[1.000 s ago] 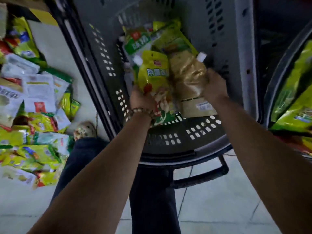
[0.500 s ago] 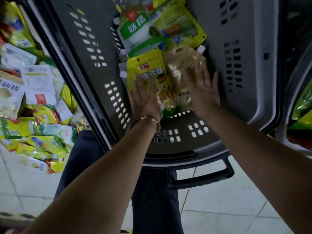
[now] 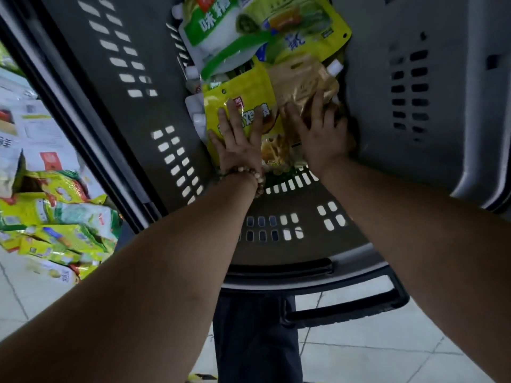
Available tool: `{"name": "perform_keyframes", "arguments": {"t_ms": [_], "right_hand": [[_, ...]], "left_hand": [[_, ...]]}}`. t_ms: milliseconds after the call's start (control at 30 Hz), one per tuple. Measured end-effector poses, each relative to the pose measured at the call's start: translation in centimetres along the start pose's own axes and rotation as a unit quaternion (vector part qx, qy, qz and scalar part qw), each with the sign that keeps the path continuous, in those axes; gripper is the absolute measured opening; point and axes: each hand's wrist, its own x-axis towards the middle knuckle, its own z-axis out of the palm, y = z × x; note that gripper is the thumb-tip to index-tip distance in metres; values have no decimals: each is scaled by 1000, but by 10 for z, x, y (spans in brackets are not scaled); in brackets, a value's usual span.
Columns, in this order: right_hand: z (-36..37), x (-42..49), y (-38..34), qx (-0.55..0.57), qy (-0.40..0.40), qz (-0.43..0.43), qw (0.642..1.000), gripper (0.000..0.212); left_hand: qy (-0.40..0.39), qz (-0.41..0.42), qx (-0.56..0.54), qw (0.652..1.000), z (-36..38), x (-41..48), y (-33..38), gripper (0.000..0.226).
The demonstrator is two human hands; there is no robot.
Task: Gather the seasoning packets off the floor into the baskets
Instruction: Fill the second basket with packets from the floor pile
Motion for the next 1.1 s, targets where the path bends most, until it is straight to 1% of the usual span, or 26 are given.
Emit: {"name": "perform_keyframes", "arguments": {"t_ms": [67,133,200,267,367,433,500,567,600,667,733,800,867,900,967,1033,1100], "right_hand": [[3,1,0,-5,9,5,1000,85],[-3,-2,0,8,-9,7,1000,96],[-13,-5,3,36,-34,11,999,102],[-25,-12,4,92,-48,19,994,100],[-43,-26,-3,165,-16,55,985,93],[-58,-37,-10,194,11,79,978,85],[-78,-51,-19,214,76,95,969,70],[-101,-68,-33,253,145,107,951,63],[-113,-77,-42,278,168,109,939,63],[-138,-96,-63,317,207,101,920,63],[-162,-116,-93,340,232,88,907,64],[-184,-136,-130,365,262,54,892,63],[-200,-155,-176,375,286,-2,882,58],[-205,-164,-202,374,280,-29,884,57],[-205,-176,-258,376,243,-70,891,56],[-192,-177,-311,373,211,-120,896,56],[-172,-171,-359,343,146,-149,916,57]], "left_hand": [[-7,5,4,1000,-2,1,2,82],[-38,15,2,999,-11,0,0,77],[-78,22,-9,997,-23,4,-3,84],[-110,20,-35,993,-39,5,-8,90],[-117,24,-105,987,-67,-1,-17,86],[-84,35,-149,985,-89,-12,-22,82],[-32,51,-198,978,-113,-29,-28,81],[8,61,-256,965,-139,-55,-41,79],[42,64,-277,958,-150,-69,-51,78],[144,77,-302,939,-170,-104,-80,76],[247,82,-326,909,-179,-140,-118,72],[303,52,-348,886,-176,-172,-163,68],[305,0,-357,883,-160,-199,-211,68],[290,-28,-364,885,-147,-210,-236,70],[259,-84,-382,883,-117,-232,-284,74],[229,-146,-402,874,-82,-252,-325,75],[213,-207,-411,862,-43,-270,-358,75]]}}
